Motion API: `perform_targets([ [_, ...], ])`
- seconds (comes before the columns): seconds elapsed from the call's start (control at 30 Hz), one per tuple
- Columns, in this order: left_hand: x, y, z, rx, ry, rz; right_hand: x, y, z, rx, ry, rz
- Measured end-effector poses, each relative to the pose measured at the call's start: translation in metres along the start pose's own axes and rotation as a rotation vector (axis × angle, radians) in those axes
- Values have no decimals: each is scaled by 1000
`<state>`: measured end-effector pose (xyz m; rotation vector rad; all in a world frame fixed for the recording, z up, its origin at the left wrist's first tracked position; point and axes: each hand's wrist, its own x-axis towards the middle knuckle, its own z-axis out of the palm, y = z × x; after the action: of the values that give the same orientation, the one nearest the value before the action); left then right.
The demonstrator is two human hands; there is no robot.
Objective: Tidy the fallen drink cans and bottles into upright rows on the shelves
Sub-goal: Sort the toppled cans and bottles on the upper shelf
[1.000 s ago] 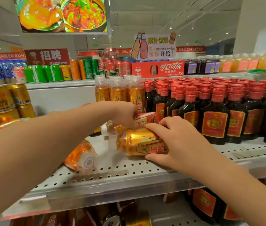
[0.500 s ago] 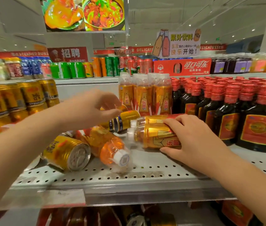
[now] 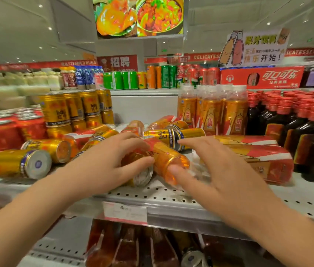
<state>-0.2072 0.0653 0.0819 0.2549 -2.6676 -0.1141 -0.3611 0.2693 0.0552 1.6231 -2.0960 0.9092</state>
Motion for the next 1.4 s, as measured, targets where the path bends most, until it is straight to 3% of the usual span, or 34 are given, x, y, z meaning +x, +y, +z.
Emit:
perform_targets([
  [0.27, -27, -11, 4, 10, -49, 12, 3, -7, 36, -89, -103, 59],
  [0.37, -29, -15, 6, 27, -67, 28, 5, 1, 34, 1, -111, 98],
  [0.5, -26, -13, 7, 18, -52, 38, -4, 15, 8, 194, -85, 151],
  [0.67, 9, 19, 14, 118, 48, 154, -33, 33, -35, 159, -38, 158],
  [0.77, 34, 38, 21, 190, -10, 235, -56, 42, -57, 55, -52, 204],
  [0.83, 43, 47, 25, 156, -71, 268, -75, 58, -69, 39, -36, 263],
  [1.0, 51, 67, 42, -79, -166, 242, -88, 92, -88, 56, -27, 183],
  [1.03, 52, 71, 45, -116, -159, 234, -93, 91, -93, 54, -100, 135],
  [1.1, 52, 76, 52, -189, -137, 215, -95, 86, -98, -34, -147, 251],
  [1.4, 39, 97, 75, -370, 15, 95, -96, 121, -106, -162, -64, 158],
])
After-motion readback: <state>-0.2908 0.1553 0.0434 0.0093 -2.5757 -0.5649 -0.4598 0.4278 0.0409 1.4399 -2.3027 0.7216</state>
